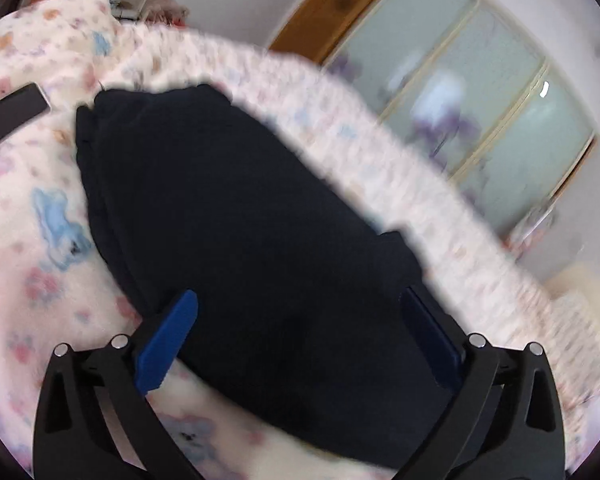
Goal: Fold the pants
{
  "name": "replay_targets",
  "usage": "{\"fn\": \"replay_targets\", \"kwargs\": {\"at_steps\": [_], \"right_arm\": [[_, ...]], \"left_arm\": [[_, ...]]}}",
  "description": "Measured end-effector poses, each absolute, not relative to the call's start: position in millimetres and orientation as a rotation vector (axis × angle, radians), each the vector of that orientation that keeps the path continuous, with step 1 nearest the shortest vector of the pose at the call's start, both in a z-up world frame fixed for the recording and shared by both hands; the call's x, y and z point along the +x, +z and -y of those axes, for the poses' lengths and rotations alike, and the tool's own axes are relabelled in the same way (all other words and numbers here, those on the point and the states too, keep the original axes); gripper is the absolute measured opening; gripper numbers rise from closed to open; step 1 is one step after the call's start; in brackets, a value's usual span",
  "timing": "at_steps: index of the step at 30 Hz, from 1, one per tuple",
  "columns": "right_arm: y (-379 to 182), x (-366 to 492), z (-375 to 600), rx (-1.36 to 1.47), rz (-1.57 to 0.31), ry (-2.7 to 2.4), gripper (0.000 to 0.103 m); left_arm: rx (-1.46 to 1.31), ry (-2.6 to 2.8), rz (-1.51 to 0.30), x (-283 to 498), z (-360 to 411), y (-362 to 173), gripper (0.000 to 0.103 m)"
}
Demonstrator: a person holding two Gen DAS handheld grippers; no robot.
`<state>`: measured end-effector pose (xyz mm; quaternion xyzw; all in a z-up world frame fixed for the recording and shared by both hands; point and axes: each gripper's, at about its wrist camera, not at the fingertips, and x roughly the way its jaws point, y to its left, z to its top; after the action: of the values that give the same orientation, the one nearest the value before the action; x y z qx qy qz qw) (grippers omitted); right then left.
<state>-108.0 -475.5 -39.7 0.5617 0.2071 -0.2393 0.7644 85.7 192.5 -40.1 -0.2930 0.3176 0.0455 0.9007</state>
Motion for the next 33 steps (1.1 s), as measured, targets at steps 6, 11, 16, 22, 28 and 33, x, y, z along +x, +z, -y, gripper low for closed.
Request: {"fn": "replay_targets", "kwargs": {"at_steps": [6,11,16,22,28,33], "right_arm": [[-54,-97,481,1.263,-0.488,-0.49,0.052],[-58,-82,488,1.234,-0.486,-0.46,0.052],[-63,-70,491,1.199,-0.504,-0.484,0.052],[-53,-62,487,1.065,-0.467,-0.456,0.041],[-40,-59,483,0.974,-0.458,-0.46,0.031],[-56,-73,496,1.132,-0.465,-0.502,0.032]], "left_arm": [[-0.459,0.157,-0.677,90,-173,-38,0.101],[-0.468,0.152,-0.669,86,-176,-38,0.101],[-0.461,0.154,-0.67,83,-175,-38,0.101],[-0.462,0.153,-0.67,82,-173,-37,0.101],[-0.465,0.153,-0.67,82,-173,-38,0.101],[-0.464,0.154,-0.671,82,-173,-38,0.101]]}}
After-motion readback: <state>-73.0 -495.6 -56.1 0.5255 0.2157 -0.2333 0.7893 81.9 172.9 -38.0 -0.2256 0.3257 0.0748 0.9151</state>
